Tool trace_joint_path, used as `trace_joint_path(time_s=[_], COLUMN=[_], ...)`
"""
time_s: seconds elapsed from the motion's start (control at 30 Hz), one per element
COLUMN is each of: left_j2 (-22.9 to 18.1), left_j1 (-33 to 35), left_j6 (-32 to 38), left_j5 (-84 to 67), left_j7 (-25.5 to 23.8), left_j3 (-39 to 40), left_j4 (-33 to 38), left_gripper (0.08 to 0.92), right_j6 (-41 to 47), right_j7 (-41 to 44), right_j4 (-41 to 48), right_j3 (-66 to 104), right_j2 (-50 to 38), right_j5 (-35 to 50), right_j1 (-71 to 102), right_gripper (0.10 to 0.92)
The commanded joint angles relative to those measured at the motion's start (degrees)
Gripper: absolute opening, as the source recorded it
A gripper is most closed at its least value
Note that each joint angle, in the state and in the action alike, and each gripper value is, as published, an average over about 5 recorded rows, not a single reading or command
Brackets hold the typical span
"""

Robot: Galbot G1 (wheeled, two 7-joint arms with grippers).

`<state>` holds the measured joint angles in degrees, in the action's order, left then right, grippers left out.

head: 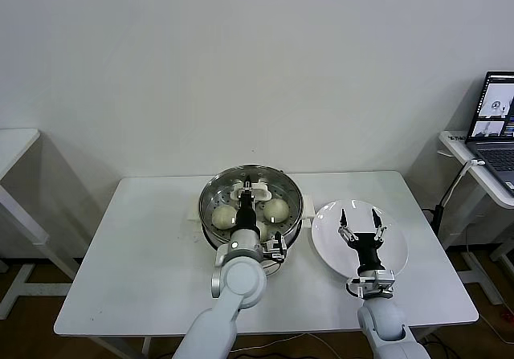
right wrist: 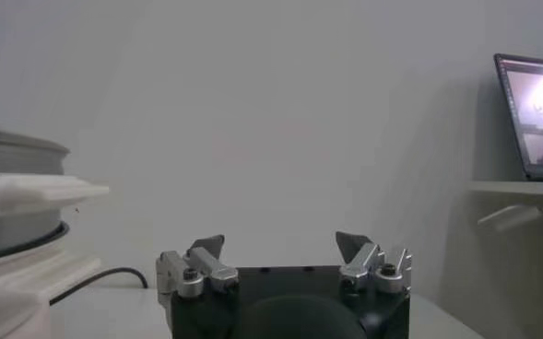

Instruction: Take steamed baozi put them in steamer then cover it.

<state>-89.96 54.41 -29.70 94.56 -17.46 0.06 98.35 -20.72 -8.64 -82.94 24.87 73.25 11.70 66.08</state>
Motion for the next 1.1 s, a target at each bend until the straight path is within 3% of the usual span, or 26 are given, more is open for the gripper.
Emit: trace_joint_path(time_s=[0.03,0.23,0.53,0.83,0.93,1.1], left_j2=[-0.1,-0.2,1.5,7.5,9.4,13.6], left_j1=[0.4,0.7,2.9,6.3,7.3,9.5], left_j6=[0.3,0.3,0.5,0.6,0.6,-0.1], left_j5=[0.5,0.5,-1.4,-6.2,-8.4,-20.2], left_j7=[-0.3,0.1,-0.7,-2.4,-3.2,-1.8], left_j3=[-0.3,-0.3,-0.1,0.7,0.4,-1.6], left_j4=[0.0,1.1,7.2,15.0,17.7,24.7], left_gripper=[0.192,0.251,0.51,0.764,0.812,0.822], right_j6=[0.0,0.0,0.0,0.2,1.4,4.0], right_j7=[0.0,0.0,-0.1,-0.2,-0.8,-2.0], right_j4=[-0.1,-0.1,0.0,0.0,-0.4,-2.2], right_j3=[0.0,0.0,0.0,0.0,-0.3,-1.1], right_j2=[0.1,0.0,-0.1,-0.2,-0.4,-0.9], right_j5=[0.0,0.0,0.1,-0.8,-1.5,-0.1], right_j1=[-0.1,-0.1,-0.3,-0.8,-0.8,-0.1], right_gripper=[0.823,0.823,0.823,0.823,0.823,0.823])
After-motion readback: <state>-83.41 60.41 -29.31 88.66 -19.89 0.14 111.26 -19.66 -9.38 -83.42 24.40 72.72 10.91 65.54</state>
